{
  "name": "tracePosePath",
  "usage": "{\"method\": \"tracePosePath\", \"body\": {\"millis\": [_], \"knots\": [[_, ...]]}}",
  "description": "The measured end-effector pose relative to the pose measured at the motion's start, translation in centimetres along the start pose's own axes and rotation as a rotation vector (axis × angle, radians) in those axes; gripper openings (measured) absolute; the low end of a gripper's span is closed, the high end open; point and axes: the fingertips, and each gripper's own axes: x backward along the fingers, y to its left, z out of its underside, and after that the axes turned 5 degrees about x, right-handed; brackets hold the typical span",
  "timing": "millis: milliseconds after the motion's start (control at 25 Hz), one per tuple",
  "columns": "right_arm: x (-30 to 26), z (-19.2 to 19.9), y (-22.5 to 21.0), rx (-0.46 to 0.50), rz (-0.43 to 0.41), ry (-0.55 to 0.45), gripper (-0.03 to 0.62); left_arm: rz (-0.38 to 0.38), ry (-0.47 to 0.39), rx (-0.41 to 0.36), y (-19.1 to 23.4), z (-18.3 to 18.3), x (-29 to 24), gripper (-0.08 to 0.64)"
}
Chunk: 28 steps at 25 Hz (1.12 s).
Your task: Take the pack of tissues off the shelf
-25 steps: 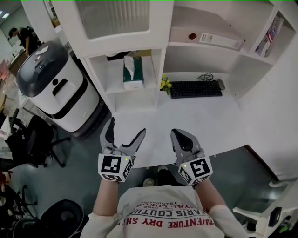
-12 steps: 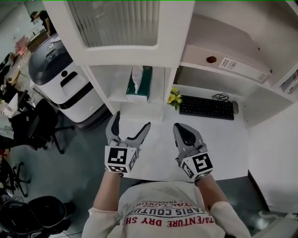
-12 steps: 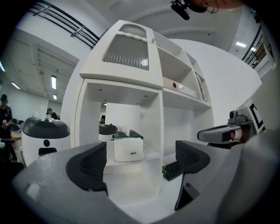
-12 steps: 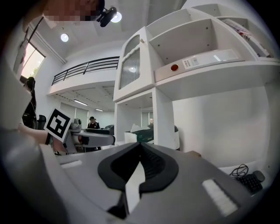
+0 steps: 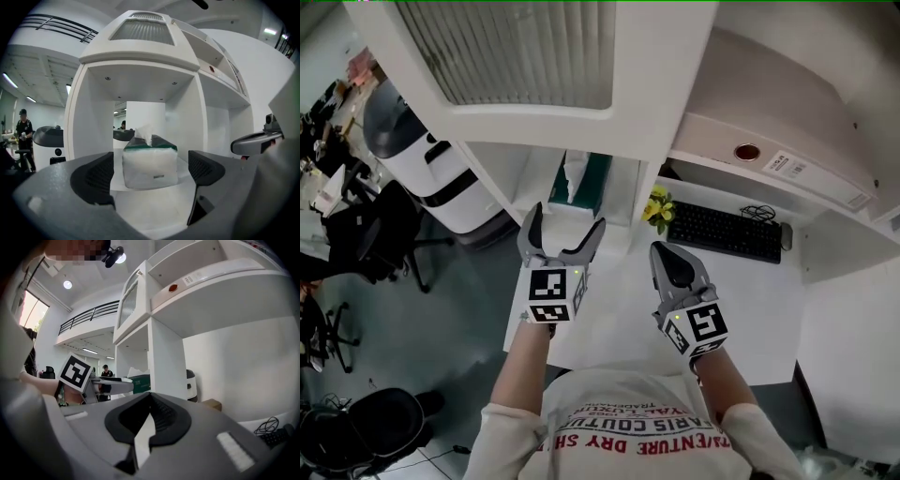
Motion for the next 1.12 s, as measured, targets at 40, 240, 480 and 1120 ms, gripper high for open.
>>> {"method": "tracePosePath", "body": {"millis": [40,240,480,1120], "knots": [[-0.3,0.1,-0.2,-0.006,0.0,-0.001,0.002,-0.008,0.008,-0.004,0.0,0.2,-0.5,0.5],[-1.5,0.5,-0.6,-0.01,-0.011,-0.005,0.002,-0.037,0.035,0.006,0.0,1.0,-2.7,0.511],[-1.7,0.9,-1.3,-0.012,0.004,-0.005,0.002,-0.038,0.075,-0.03,0.3,1.2,-4.9,0.509],[-0.2,0.3,-1.3,0.018,0.043,-0.007,0.002,0.004,0.084,-0.052,0.6,0.7,-4.3,0.433]]}}
